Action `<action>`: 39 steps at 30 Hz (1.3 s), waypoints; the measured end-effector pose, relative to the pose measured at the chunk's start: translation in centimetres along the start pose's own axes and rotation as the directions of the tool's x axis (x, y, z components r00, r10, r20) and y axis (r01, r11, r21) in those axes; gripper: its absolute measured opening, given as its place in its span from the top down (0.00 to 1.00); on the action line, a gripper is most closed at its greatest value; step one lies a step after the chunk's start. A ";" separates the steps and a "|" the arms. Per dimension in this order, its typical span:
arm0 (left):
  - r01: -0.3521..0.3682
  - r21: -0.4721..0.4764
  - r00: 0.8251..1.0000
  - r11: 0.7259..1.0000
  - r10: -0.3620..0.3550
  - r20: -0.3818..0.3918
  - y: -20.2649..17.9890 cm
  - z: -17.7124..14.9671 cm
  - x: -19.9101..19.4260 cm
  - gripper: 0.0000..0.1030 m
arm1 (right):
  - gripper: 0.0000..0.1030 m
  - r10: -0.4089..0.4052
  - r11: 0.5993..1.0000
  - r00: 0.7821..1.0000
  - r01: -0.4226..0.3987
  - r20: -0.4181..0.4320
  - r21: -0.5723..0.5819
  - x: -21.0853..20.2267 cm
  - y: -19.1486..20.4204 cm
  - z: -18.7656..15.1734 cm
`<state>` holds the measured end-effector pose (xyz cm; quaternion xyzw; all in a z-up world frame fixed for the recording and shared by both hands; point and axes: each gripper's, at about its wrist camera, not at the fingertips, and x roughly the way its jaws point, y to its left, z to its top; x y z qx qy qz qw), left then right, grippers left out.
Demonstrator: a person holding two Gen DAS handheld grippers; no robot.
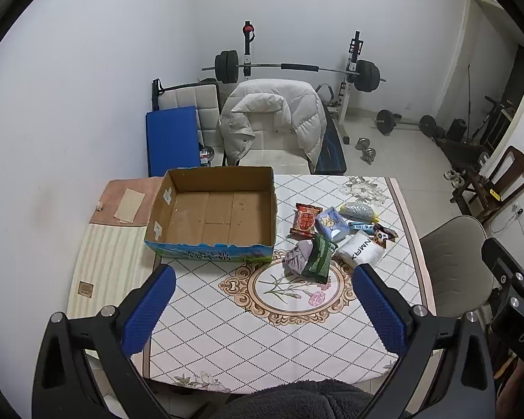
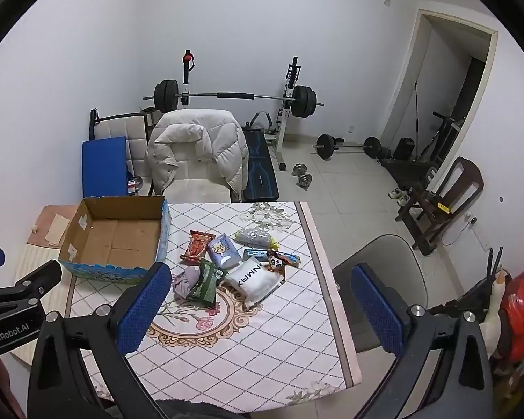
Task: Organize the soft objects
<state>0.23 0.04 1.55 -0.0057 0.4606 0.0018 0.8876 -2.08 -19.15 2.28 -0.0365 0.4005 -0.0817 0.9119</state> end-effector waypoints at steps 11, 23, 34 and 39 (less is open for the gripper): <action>-0.003 -0.009 0.999 1.000 0.004 0.032 0.1 0.0 -0.7 0.00 | 0.00 0.008 1.000 1.000 -0.007 0.017 -0.009 -0.6 0.1 0.3; 0.002 -0.009 0.999 1.000 -0.002 0.048 0.1 0.2 -1.2 0.00 | 0.00 0.007 1.000 1.000 -0.007 0.023 -0.010 -0.8 0.5 0.6; -0.007 -0.017 0.997 1.000 0.009 0.072 0.2 0.0 -2.1 0.00 | 0.00 0.015 1.000 0.999 -0.014 0.030 -0.009 -1.4 0.9 0.8; -0.006 -0.017 0.997 1.000 0.007 0.073 0.2 -0.1 -2.1 0.00 | 0.00 0.020 1.000 0.999 -0.020 0.034 -0.011 -1.9 1.3 1.2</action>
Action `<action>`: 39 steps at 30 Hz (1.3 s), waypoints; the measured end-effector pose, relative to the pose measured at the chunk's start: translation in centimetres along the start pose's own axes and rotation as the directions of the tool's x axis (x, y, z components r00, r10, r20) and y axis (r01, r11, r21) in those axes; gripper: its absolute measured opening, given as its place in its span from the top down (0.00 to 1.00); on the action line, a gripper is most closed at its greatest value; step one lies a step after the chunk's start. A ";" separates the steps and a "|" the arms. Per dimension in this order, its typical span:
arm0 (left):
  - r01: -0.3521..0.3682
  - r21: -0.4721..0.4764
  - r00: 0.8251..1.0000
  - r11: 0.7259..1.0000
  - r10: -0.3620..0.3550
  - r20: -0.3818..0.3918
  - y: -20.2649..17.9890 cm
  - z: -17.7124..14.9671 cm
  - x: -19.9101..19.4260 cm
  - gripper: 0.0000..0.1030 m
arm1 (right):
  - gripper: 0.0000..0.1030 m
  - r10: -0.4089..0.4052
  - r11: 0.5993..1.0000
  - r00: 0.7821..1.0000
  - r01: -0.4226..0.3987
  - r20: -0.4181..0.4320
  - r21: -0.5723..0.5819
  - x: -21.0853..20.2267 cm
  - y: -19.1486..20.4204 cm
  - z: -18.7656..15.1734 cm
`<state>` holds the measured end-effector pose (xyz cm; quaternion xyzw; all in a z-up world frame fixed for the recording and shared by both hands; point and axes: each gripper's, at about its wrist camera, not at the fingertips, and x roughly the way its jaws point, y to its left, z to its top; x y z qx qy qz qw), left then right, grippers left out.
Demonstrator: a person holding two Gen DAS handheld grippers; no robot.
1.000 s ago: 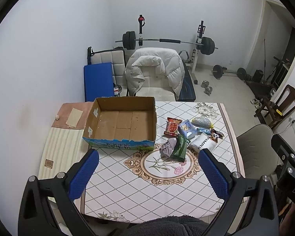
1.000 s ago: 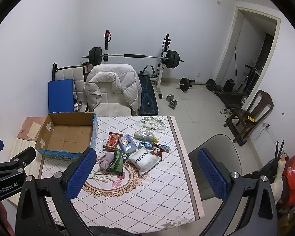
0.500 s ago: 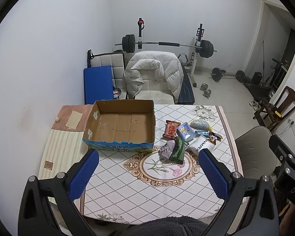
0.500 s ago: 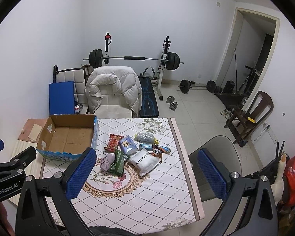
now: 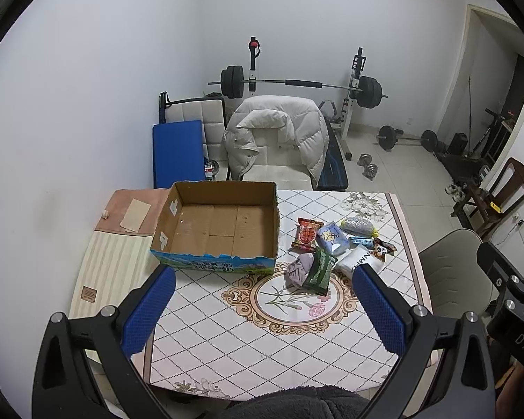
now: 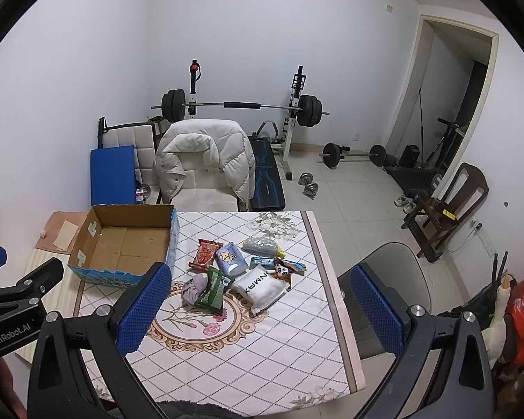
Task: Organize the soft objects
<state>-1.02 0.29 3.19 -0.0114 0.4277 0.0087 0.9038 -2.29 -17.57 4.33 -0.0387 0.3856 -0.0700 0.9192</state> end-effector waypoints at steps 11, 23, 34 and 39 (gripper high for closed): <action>-0.002 0.001 1.000 1.000 0.002 0.010 0.0 -0.1 -0.4 0.00 | 0.00 0.011 1.000 1.000 -0.011 0.006 -0.001 -0.3 0.0 0.0; -0.007 -0.003 1.000 1.000 0.007 0.020 -0.1 0.3 -0.8 0.00 | 0.00 0.016 1.000 1.000 -0.016 0.013 -0.001 -0.4 0.1 0.6; -0.001 -0.012 1.000 1.000 0.001 -0.016 0.0 0.8 0.9 0.00 | 0.00 0.046 0.998 0.999 -0.046 -0.005 0.032 1.6 -1.1 0.7; 0.003 0.032 0.992 0.999 0.001 -0.129 -1.7 1.9 8.7 0.00 | 0.00 0.088 0.993 0.985 -0.075 -0.152 0.088 10.2 -4.3 0.6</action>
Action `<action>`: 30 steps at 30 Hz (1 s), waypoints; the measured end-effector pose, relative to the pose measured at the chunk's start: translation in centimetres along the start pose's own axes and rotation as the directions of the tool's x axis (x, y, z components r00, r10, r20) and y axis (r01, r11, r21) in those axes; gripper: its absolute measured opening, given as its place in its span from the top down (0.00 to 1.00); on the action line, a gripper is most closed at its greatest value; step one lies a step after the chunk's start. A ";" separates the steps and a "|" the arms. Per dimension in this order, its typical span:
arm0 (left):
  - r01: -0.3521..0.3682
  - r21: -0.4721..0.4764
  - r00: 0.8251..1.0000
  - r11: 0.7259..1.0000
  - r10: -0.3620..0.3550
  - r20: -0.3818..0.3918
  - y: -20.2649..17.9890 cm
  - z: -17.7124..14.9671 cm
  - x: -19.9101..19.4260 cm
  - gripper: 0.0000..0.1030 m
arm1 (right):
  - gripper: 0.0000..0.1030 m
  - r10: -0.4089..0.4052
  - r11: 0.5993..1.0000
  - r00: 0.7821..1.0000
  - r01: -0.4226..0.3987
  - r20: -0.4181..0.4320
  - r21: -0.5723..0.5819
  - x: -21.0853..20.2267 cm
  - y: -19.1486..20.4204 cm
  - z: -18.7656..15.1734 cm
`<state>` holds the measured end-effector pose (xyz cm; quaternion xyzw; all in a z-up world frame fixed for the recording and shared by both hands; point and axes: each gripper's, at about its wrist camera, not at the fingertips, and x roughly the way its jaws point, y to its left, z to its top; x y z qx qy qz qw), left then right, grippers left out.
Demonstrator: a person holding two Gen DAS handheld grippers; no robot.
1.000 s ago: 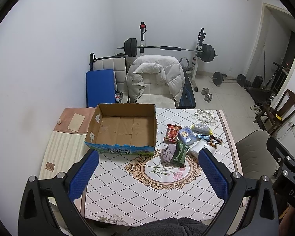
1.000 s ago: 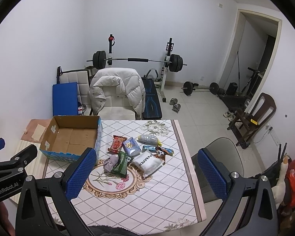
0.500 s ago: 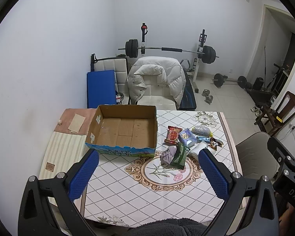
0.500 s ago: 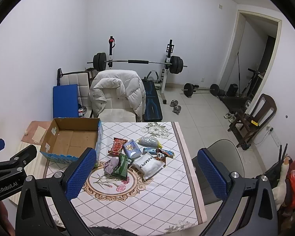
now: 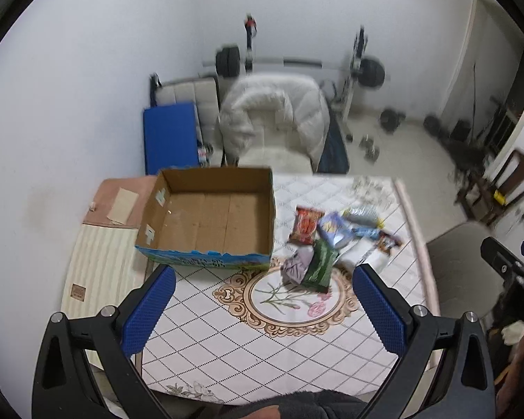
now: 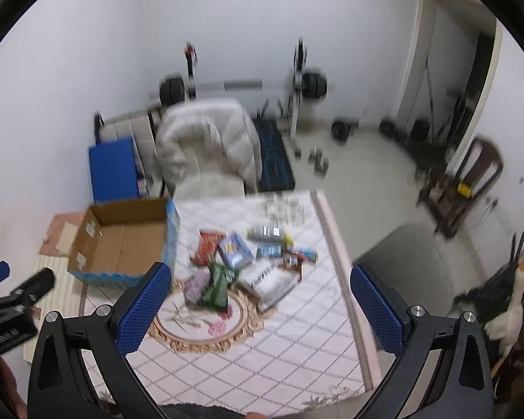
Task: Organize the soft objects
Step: 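Grasp the green snack bag with the left tool while the right grasps the white NMAX pouch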
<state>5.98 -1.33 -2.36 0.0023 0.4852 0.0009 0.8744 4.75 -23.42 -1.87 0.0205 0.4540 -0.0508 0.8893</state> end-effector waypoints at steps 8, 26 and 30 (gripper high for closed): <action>-0.010 0.149 0.954 0.989 0.054 -0.295 -4.9 1.3 18.2 0.03 | 0.00 0.132 0.979 0.865 -0.039 -0.484 0.198 27.8 -6.3 -2.9; 0.102 0.276 0.843 0.956 0.064 -0.534 -11.4 -2.0 34.3 0.27 | 0.18 -0.113 0.952 0.695 -0.128 -0.710 -0.278 46.7 -2.5 -8.8; 0.125 0.285 0.821 0.950 0.062 -0.567 -13.9 -2.7 37.0 0.27 | 0.18 -0.017 0.998 0.631 -0.040 -0.776 -0.055 45.5 -8.1 -10.0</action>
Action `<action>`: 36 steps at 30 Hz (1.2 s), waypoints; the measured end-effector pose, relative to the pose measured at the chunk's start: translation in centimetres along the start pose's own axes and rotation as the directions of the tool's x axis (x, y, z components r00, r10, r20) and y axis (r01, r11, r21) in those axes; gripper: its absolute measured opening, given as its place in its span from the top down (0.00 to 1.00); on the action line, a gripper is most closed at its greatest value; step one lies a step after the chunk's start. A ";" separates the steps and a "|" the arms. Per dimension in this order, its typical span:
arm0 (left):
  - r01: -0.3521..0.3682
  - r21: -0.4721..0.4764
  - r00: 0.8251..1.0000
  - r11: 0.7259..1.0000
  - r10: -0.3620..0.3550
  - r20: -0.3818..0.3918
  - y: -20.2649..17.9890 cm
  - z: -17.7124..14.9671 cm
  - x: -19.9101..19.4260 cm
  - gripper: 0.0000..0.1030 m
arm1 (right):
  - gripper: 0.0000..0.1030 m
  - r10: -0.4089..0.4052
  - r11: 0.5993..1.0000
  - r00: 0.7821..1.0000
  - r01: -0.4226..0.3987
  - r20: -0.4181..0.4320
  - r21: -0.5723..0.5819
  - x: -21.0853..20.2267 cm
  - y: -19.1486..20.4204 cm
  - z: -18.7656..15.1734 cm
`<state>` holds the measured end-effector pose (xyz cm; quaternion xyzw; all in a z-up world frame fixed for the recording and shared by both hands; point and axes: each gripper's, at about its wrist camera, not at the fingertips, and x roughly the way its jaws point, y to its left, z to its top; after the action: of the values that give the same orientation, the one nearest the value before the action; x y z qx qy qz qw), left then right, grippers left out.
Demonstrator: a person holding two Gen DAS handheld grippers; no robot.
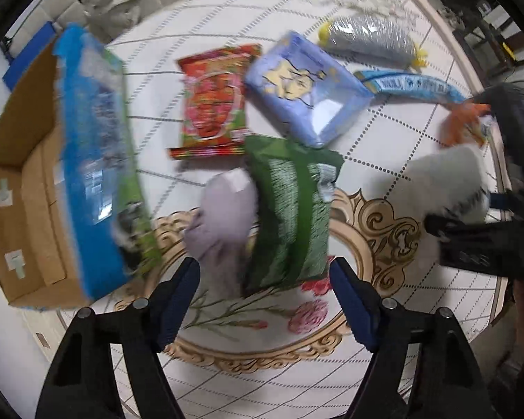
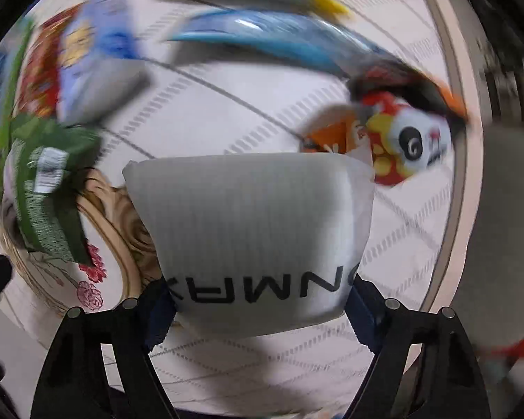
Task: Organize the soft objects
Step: 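Grasp the green snack bag with the left tool while the right grasps the white NMAX pouch, then lower both held bags into the box and open both tools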
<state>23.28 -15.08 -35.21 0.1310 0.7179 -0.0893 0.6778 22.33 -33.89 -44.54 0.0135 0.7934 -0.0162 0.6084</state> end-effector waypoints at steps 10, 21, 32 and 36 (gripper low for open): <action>-0.059 0.010 0.994 0.998 0.059 -0.090 -3.6 2.3 5.1 0.64 | 0.23 0.047 0.994 0.999 -0.049 0.023 0.097 -0.3 -2.5 -1.1; 0.035 -0.124 0.999 0.992 -0.038 -0.022 -2.4 -0.6 3.8 0.72 | 0.33 0.053 0.993 0.998 -0.057 0.033 0.105 -1.0 -3.7 -4.0; 0.237 -0.241 0.957 0.941 -0.183 0.226 8.1 -4.7 -12.0 0.72 | 0.33 0.237 0.971 0.949 -0.233 0.209 -0.041 -15.3 2.1 -9.3; 0.250 -0.319 0.954 0.914 -0.176 0.243 17.6 -4.2 -13.9 0.72 | 0.33 0.328 0.942 0.911 -0.294 0.250 -0.163 -23.2 11.2 -7.0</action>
<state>25.38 2.03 -20.18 -0.0800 0.6573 -0.0486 0.7478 22.03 -22.48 -20.37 0.1002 0.6890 0.1276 0.7064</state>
